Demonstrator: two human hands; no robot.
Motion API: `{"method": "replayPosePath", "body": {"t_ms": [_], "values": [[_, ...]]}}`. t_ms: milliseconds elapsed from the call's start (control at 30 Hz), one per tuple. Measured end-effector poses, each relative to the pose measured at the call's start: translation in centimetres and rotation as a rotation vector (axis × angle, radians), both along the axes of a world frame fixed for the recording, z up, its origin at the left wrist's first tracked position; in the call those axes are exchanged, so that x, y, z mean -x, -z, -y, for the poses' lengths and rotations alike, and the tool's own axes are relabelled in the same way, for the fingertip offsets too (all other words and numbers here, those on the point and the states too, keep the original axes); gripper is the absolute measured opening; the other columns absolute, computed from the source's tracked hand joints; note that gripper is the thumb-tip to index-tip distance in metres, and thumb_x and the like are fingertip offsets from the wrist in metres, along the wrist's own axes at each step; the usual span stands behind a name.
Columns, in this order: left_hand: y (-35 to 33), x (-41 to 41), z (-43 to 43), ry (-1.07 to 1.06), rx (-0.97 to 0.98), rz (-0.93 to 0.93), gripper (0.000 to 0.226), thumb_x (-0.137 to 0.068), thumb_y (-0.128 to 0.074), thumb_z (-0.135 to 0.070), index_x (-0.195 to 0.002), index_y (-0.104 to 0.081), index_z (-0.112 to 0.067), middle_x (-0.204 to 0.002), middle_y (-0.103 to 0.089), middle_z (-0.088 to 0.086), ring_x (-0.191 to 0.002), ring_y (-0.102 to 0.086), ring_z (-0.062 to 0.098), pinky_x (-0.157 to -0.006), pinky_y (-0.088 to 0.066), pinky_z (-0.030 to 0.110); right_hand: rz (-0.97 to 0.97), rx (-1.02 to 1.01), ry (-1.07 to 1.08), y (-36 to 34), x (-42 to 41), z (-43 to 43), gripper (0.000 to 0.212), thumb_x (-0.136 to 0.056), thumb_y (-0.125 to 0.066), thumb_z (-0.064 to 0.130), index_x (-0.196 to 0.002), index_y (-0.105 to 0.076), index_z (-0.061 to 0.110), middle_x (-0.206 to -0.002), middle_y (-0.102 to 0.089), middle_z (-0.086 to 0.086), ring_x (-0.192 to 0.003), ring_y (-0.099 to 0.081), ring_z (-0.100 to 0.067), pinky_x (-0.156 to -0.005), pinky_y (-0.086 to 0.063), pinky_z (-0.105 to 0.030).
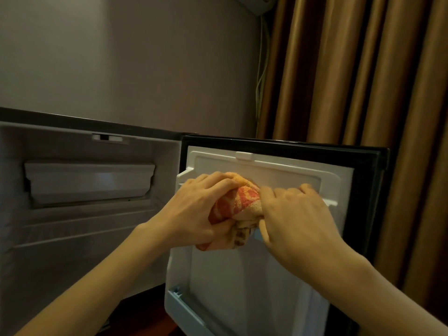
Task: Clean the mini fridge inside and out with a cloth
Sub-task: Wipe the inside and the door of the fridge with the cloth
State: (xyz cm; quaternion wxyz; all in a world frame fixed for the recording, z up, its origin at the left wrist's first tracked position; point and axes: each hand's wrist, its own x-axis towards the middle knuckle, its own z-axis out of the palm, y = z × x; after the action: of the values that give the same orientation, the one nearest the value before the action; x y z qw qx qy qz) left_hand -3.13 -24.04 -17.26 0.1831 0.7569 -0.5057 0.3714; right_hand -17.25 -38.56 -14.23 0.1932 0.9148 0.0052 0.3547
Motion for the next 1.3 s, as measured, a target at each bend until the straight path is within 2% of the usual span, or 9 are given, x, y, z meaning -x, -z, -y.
{"method": "replayPosePath", "body": {"t_ms": [67,133,267,467,533,600,700,967,1300], "values": [[-0.1,0.3,0.3,-0.011,-0.006,0.036,0.071,-0.073,-0.057,-0.058,-0.135,-0.035,-0.032,-0.134,-0.046,-0.009,-0.11,-0.049,0.014,-0.093,-0.044,0.041,0.042,-0.061,-0.016,0.8,-0.2,1.0,0.028,-0.072,-0.073,0.028,-0.092,-0.059,0.013,-0.078,-0.063,-0.005,-0.069,-0.06,-0.027,-0.065,-0.045,-0.037],[-0.2,0.3,0.3,-0.009,-0.005,0.045,0.071,-0.072,-0.058,-0.058,-0.134,-0.036,-0.032,-0.131,-0.047,-0.009,-0.108,-0.05,0.014,-0.091,-0.045,0.042,0.092,-0.078,-0.053,1.5,-0.5,1.4,0.031,-0.06,-0.079,0.025,-0.082,-0.062,0.012,-0.066,-0.061,-0.006,-0.057,-0.056,-0.025,-0.054,-0.043,-0.033],[0.1,0.3,-0.2,-0.003,0.01,0.034,0.072,-0.071,-0.056,-0.058,-0.134,-0.031,-0.033,-0.133,-0.046,-0.008,-0.109,-0.05,0.015,-0.091,-0.046,0.042,0.148,-0.068,-0.084,2.1,-0.7,0.6,0.033,-0.056,-0.079,0.027,-0.079,-0.062,0.011,-0.063,-0.058,-0.008,-0.053,-0.053,-0.025,-0.05,-0.042,-0.034],[0.2,-0.2,-1.8,-0.032,-0.007,-0.016,0.074,-0.07,-0.057,-0.06,-0.135,-0.029,-0.038,-0.135,-0.041,-0.011,-0.115,-0.047,0.014,-0.096,-0.043,0.042,0.104,-0.109,-0.07,2.6,-1.4,-1.1,0.053,-0.049,-0.082,0.027,-0.094,-0.061,0.008,-0.076,-0.056,-0.012,-0.064,-0.05,-0.026,-0.048,-0.037,-0.034],[0.1,-0.4,-2.3,-0.036,0.002,-0.033,0.074,-0.07,-0.06,-0.06,-0.134,-0.031,-0.038,-0.134,-0.042,-0.012,-0.114,-0.047,0.013,-0.095,-0.044,0.043,0.068,-0.147,-0.081,2.5,-1.9,-1.8,0.061,-0.056,-0.08,0.03,-0.108,-0.057,0.01,-0.09,-0.056,-0.013,-0.075,-0.053,-0.026,-0.051,-0.045,-0.035],[0.2,-0.9,-2.8,-0.051,0.007,-0.061,0.075,-0.069,-0.062,-0.06,-0.134,-0.032,-0.037,-0.133,-0.041,-0.014,-0.114,-0.046,0.011,-0.095,-0.044,0.043,0.031,-0.153,-0.101,2.3,-2.3,-2.7,0.064,-0.07,-0.073,0.032,-0.125,-0.045,0.012,-0.11,-0.051,-0.013,-0.093,-0.05,-0.027,-0.065,-0.05,-0.036],[0.1,-2.0,-3.5,-0.087,-0.003,-0.086,0.078,-0.069,-0.065,-0.059,-0.136,-0.033,-0.035,-0.133,-0.041,-0.015,-0.113,-0.044,0.009,-0.093,-0.045,0.042,0.008,-0.151,-0.148,2.2,-3.5,-3.6,0.068,-0.087,-0.058,0.032,-0.141,-0.02,0.015,-0.13,-0.033,-0.014,-0.113,-0.037,-0.028,-0.085,-0.045,-0.036],[0.1,-3.6,-4.6,-0.135,-0.005,-0.178,0.082,-0.065,-0.056,-0.063,-0.137,-0.027,-0.037,-0.135,-0.034,-0.013,-0.112,-0.04,0.01,-0.09,-0.049,0.04,0.007,-0.159,-0.145,2.2,-6.3,-5.1,0.066,-0.089,-0.057,0.034,-0.14,-0.02,0.016,-0.133,-0.033,-0.016,-0.114,-0.038,-0.03,-0.086,-0.044,-0.037],[0.5,-1.3,-2.9,-0.043,0.033,-0.103,0.074,-0.069,-0.056,-0.055,-0.135,-0.032,-0.033,-0.136,-0.036,-0.007,-0.116,-0.04,0.018,-0.085,-0.052,0.046,-0.009,-0.165,-0.18,1.6,-2.7,-3.1,0.066,-0.091,-0.054,0.034,-0.142,-0.014,0.022,-0.131,-0.037,-0.01,-0.114,-0.041,-0.027,-0.086,-0.042,-0.034]]}}
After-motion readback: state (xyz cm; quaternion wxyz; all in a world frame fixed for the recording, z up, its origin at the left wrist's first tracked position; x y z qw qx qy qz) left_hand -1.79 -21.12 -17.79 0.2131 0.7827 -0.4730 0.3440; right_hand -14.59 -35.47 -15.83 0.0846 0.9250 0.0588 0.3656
